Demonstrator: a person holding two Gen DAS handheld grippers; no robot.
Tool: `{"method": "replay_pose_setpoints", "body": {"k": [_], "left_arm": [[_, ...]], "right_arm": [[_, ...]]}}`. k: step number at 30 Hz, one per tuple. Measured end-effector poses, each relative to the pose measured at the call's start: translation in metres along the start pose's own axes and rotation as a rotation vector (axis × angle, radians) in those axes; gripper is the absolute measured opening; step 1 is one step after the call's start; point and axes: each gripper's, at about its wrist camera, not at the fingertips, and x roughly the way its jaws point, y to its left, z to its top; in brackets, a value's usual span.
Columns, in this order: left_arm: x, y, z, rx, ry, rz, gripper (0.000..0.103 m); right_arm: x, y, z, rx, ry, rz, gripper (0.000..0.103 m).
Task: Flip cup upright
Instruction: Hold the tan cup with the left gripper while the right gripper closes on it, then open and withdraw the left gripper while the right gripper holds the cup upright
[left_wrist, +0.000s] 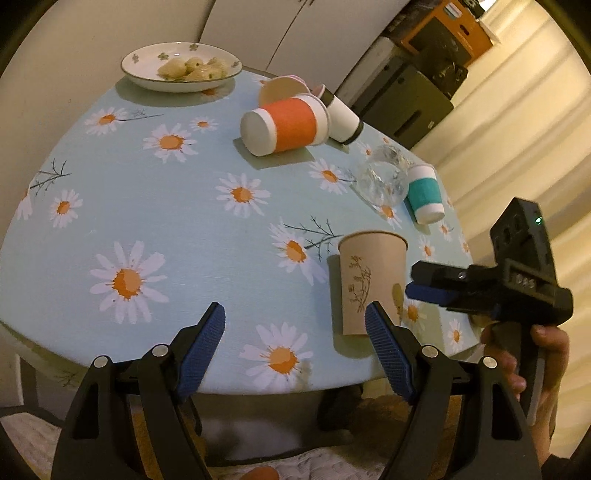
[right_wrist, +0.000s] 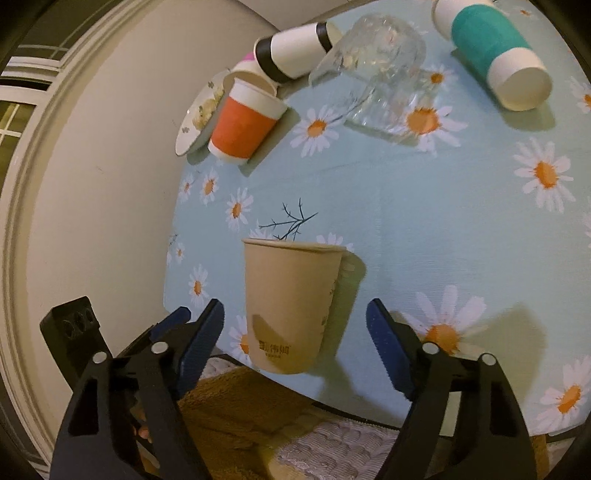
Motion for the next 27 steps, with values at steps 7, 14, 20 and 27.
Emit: {"method": "replay_pose_setpoints", "body": {"k": [7,14,20,27], "left_arm": [[0.002,0.015,0.002,-0.037,-0.010,-0.051,0.076],[0.001,0.029,-0.001,-0.057,-0.007,-0.093,0.076],[-0.002,0.033,-0.002,-0.055,-0.007,-0.111,0.076],[-0.012,0.039,-0.005,-0.069,-0.040,-0.117,0.076]], "right_arm": [[0.022,0.004,0.012,0.024,0.026,-0.048,0.074],[0.032,0.012,0.017,0.005,0.042,-0.046,0.062],[0.034,0.019,0.016,-0.006,0.026,-0.074,0.061],[0.023,0.031,0.006,-0.079,-0.042,-0.135,0.060]]}}
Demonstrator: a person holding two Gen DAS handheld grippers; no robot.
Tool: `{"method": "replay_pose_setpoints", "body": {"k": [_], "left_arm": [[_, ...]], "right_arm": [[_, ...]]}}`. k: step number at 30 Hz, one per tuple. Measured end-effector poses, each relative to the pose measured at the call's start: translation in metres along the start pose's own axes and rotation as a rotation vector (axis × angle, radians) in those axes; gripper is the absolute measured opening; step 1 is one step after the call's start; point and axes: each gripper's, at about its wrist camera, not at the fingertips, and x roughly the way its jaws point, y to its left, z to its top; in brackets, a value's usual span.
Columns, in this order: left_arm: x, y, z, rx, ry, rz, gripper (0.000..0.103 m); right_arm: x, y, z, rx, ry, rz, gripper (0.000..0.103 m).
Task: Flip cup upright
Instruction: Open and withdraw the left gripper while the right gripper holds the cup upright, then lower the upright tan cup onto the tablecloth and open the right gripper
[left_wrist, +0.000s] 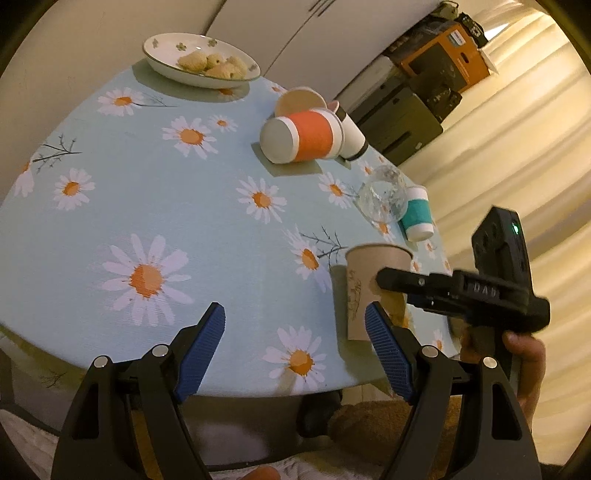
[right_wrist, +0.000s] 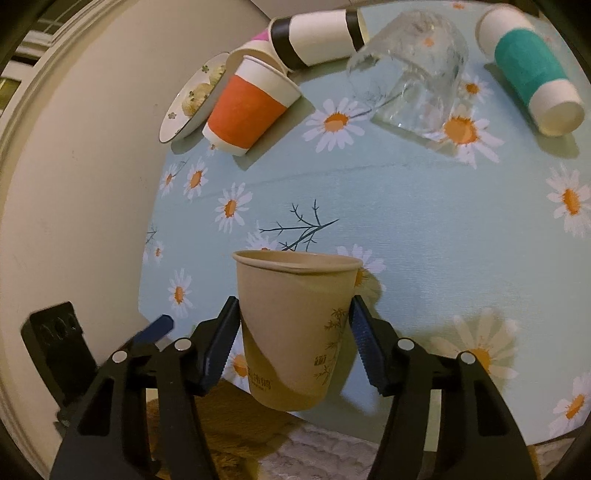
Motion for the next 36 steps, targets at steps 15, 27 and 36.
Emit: {"method": "replay_pose_setpoints", "body": {"k": [15,27,36], "left_arm": [[-0.021,-0.003,-0.007,0.020,-0.062,-0.038,0.076],[-0.026,0.008,-0.009,-0.009,-0.083,0.014,0.076],[-0.022,0.014,-0.010,-0.036,-0.082,0.015,0.076]], "right_arm": [[-0.075,0.048,-0.095,-0.275,-0.607,-0.265,0.060],[-0.047,0.054,-0.124,-0.348,-0.949,-0.420,0.060],[-0.003,0.041,-0.121,-0.361,-1.003,-0.507,0.061]]}}
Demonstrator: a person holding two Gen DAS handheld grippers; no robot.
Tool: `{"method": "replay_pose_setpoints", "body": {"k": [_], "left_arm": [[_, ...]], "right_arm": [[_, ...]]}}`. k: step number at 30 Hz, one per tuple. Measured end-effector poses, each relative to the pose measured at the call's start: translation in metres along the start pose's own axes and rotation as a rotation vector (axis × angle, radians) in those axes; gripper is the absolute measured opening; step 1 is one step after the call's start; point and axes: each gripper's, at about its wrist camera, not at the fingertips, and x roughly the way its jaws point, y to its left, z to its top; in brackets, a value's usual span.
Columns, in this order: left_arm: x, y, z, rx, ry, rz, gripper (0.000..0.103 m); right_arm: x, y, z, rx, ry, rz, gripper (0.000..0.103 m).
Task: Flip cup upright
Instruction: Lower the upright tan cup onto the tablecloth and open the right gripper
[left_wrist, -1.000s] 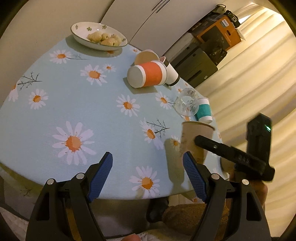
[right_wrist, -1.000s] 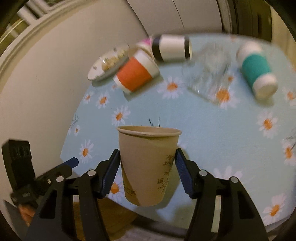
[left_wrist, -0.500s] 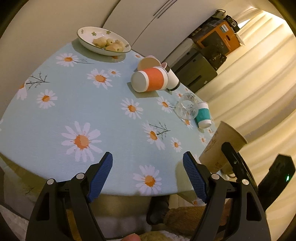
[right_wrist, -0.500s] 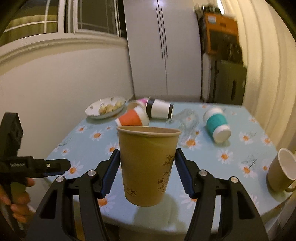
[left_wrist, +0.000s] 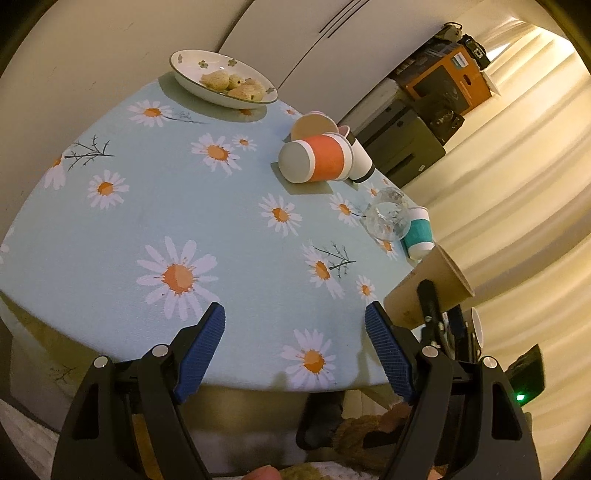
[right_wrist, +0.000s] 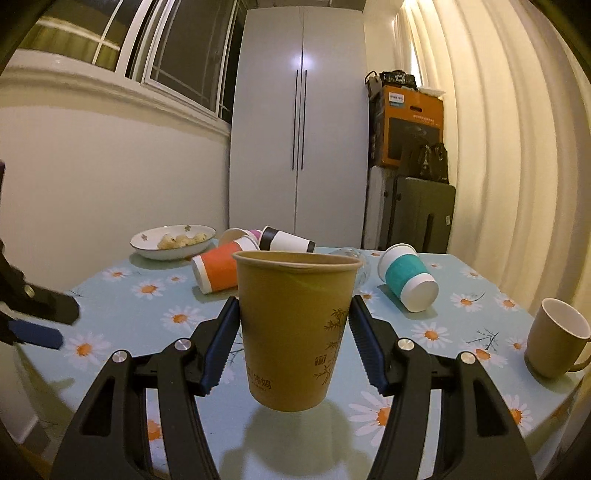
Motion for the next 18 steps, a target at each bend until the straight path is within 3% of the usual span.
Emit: {"method": "replay_pose_setpoints", "body": {"k": [18], "left_arm": [[0.008,-0.007,-0.004,0.018,0.009,-0.003,0.076]], "right_arm": [[0.005,0.004,-0.032,-0.029,0.041,-0.014,0.061]]}}
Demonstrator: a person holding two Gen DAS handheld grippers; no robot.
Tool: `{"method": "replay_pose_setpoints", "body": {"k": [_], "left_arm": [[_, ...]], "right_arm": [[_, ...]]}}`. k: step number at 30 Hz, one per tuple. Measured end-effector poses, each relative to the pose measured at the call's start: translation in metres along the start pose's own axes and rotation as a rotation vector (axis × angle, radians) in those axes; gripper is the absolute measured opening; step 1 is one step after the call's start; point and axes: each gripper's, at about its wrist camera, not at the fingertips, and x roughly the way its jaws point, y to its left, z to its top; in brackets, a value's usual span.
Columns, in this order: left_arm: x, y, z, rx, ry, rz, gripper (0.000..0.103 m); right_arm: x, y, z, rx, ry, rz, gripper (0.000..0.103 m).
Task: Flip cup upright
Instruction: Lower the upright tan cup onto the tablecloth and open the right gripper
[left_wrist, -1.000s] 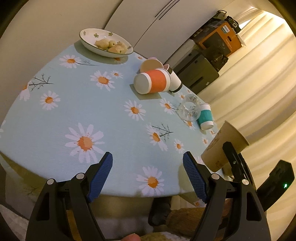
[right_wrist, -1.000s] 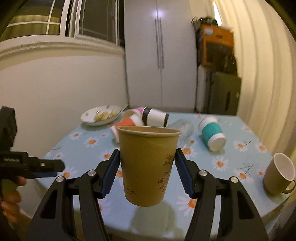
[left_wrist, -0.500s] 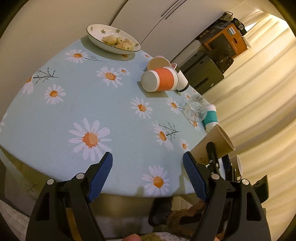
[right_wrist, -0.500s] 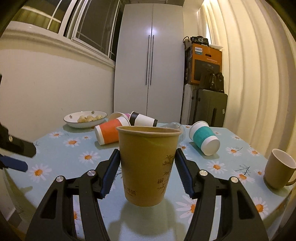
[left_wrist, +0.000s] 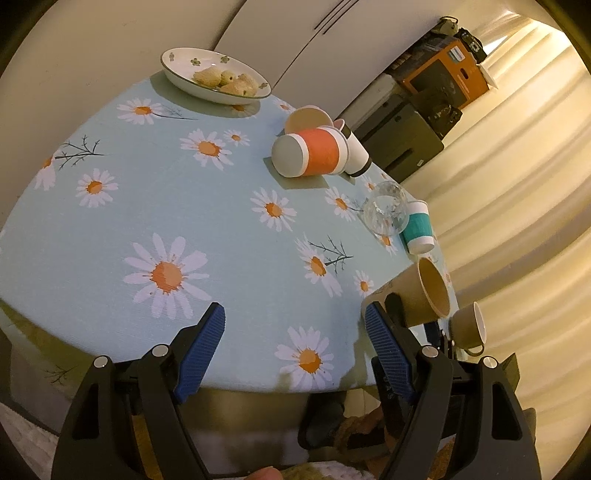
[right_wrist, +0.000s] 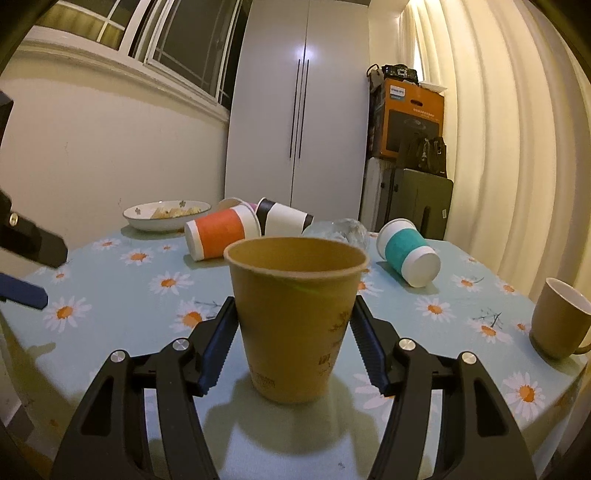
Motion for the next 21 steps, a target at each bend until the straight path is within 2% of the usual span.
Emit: {"method": "replay_pose_setpoints", "body": {"k": [2,4,7,14,21], "left_arm": [[0.000,0.001,0.001,-0.002,0.001,0.000,0.076],[0.000,0.000,0.001,0.002,0.003,0.000,0.076],[0.000,0.002,0.002,0.002,0.001,0.007,0.076],[-0.004,0.004,0.001,-0.003,-0.018,0.020,0.076],[-0.014,0.000,-0.003,0.030,-0.070,0.048,0.076]], "right_arm": [[0.000,0.001,0.000,-0.002,0.008,0.005,0.063],[-0.002,0.001,-0.001,0.001,0.008,0.007,0.081],[-0.005,-0.002,0.001,0.020,0.002,0.004,0.088],[-0.016,-0.009,0.010,0.038,0.016,0.020,0.089],[-0.049,-0.034,0.030,0.109,0.007,0.069,0.097]]}}
